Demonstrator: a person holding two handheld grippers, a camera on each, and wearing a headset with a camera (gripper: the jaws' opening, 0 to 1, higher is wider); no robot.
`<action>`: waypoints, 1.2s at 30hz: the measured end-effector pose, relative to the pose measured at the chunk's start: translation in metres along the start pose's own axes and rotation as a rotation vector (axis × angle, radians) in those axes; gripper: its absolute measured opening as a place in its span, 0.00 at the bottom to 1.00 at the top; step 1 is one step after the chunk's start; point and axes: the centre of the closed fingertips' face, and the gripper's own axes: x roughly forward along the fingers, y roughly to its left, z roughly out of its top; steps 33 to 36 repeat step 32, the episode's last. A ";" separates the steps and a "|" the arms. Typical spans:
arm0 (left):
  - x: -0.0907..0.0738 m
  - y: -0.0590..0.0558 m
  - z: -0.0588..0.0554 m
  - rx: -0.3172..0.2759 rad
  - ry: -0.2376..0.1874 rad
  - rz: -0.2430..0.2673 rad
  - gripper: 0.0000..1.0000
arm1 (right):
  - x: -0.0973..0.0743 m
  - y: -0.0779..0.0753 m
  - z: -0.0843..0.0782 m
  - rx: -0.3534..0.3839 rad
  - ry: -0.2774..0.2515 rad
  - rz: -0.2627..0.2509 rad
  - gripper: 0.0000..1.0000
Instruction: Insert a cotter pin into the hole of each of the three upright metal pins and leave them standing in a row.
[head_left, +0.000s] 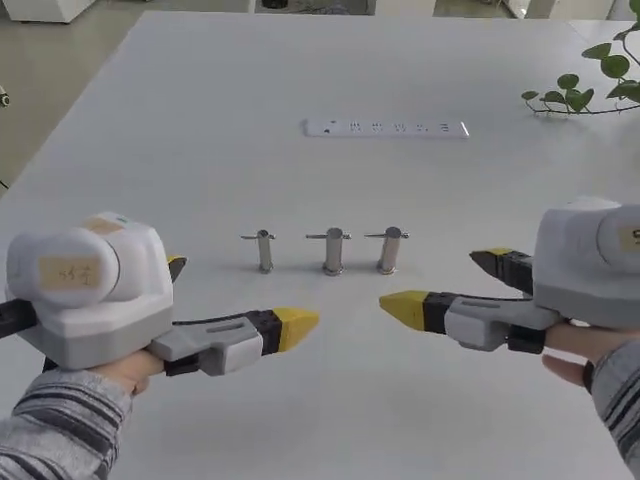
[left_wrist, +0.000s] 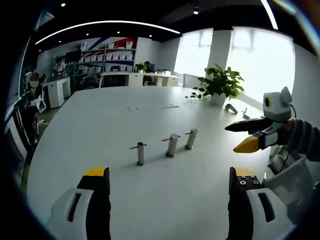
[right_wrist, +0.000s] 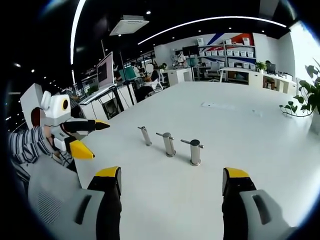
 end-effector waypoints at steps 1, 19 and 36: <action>-0.002 0.001 0.000 0.005 -0.001 0.008 0.99 | 0.000 0.000 -0.001 -0.005 -0.003 0.000 0.81; -0.011 0.013 0.000 0.002 -0.003 0.072 0.98 | 0.005 0.006 -0.010 -0.009 -0.017 0.005 0.78; -0.009 0.010 0.001 -0.003 -0.007 0.066 0.96 | 0.003 0.005 -0.012 0.004 -0.020 -0.003 0.77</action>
